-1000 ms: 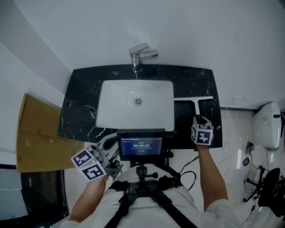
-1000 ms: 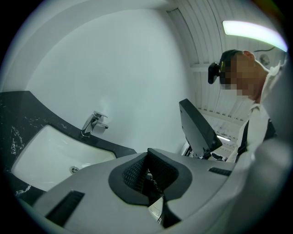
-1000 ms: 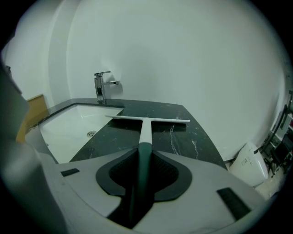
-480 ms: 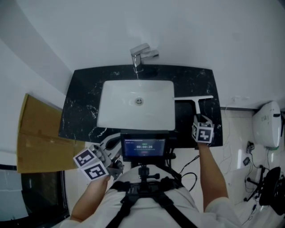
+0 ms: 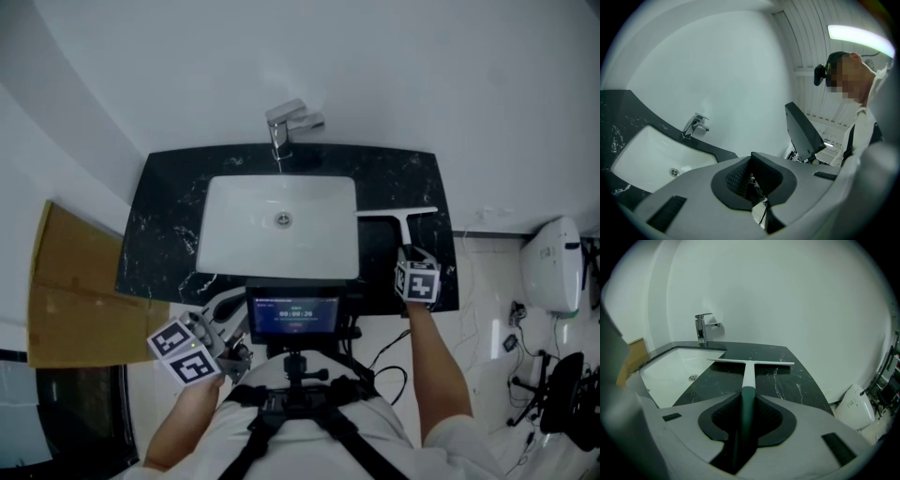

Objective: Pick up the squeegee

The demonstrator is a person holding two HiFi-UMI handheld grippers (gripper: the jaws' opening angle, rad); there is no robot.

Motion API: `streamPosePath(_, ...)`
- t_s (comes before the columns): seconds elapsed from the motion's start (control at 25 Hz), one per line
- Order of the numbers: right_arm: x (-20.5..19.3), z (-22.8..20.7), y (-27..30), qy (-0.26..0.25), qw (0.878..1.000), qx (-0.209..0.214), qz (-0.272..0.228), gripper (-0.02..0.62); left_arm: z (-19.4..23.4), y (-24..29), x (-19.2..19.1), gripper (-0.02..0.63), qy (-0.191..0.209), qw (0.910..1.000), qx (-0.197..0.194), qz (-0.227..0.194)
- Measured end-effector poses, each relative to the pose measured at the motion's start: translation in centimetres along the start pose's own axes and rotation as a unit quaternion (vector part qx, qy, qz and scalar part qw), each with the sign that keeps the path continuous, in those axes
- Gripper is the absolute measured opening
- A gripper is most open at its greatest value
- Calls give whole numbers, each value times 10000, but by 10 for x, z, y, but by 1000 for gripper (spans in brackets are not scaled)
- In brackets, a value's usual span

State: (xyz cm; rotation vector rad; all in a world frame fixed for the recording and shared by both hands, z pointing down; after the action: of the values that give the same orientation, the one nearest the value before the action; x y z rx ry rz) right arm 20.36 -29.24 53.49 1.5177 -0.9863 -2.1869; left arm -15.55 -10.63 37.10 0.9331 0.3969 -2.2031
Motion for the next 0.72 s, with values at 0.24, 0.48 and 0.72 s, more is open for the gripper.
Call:
streamPosePath(0.24, 2, -1, 0, 40, 10000, 56, 38, 87, -1, -4, 0, -3, 8, 10000, 55, -31)
streamPosePath(0.48, 3, -4, -2, 163, 9998, 71, 44, 86, -1, -5, 0, -3, -1, 10000, 63, -31)
streamPosePath(0.72, 10, -10, -13, 202, 9997, 65, -76, 86, -1, -3, -1, -3, -10, 10000, 19, -24)
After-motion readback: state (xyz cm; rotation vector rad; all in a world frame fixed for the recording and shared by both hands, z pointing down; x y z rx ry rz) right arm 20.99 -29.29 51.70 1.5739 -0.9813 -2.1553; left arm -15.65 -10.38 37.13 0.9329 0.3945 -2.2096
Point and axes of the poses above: the fingertips, and each gripper's own axes: y forward along the fingers, z to its left, x out of its top, the point moved 7 cm from there along -y, backward along the fingers, and after that the axes turned 10 degrees about -y, right-handed, at the moved point
